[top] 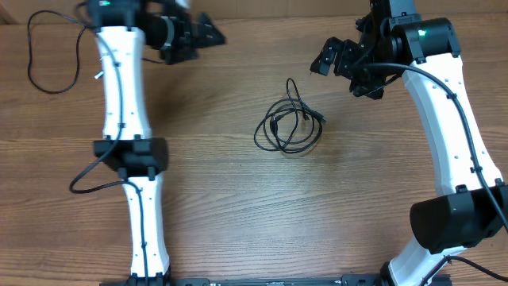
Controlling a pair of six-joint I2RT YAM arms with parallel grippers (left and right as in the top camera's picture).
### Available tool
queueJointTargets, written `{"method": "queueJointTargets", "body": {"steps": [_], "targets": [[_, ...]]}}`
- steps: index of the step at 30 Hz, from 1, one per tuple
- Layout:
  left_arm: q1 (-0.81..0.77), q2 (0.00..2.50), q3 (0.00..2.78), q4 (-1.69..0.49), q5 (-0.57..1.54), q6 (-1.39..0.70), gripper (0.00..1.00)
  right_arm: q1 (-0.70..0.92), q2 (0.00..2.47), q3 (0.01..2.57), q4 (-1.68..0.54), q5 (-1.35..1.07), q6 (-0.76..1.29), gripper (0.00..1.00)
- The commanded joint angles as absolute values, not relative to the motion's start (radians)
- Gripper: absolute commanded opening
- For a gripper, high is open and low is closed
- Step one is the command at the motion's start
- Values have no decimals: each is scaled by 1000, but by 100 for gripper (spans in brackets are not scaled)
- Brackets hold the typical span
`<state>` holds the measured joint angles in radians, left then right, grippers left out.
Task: Untangle cables
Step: 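Move the left gripper right to the central cable bundle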
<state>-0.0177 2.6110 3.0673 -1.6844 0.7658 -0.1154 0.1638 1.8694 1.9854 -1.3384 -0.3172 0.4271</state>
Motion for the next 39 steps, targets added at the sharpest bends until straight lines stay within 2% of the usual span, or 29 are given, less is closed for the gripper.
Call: {"method": "queueJointTargets", "body": {"steps": [1, 5, 7, 10, 20, 24, 27, 30, 36, 39], "targets": [[-99, 2620, 3070, -1689, 712, -78, 100, 162, 1863, 1982, -1332, -364, 490, 100], [-194, 2620, 3070, -1689, 554, -99, 100, 156, 1863, 1983, -1339, -322, 489, 100], [-234, 2624, 3070, -1689, 509, -144, 100, 141, 1863, 1983, -1341, -212, 490, 100], [-308, 2629, 3058, -1689, 498, -204, 100, 68, 1863, 1983, -1380, -30, 508, 100], [-443, 2629, 2879, -1583, 437, -207, 99, -202, 1863, 1982, -1453, 103, 508, 100], [-459, 2629, 2775, -1506, 437, -234, 92, -267, 1863, 1982, -1453, 103, 508, 100], [-464, 2629, 2713, -1458, 438, -260, 74, -289, 1863, 1982, -1454, 94, 508, 100], [-466, 2629, 2687, -1437, 438, -270, 64, -293, 1863, 1982, -1449, 89, 508, 100], [-466, 2629, 2686, -1410, 437, -271, 63, -293, 1863, 1982, -1446, 89, 508, 100], [-466, 2629, 2685, -1398, 437, -297, 54, -293, 1863, 1982, -1446, 89, 508, 100]]}}
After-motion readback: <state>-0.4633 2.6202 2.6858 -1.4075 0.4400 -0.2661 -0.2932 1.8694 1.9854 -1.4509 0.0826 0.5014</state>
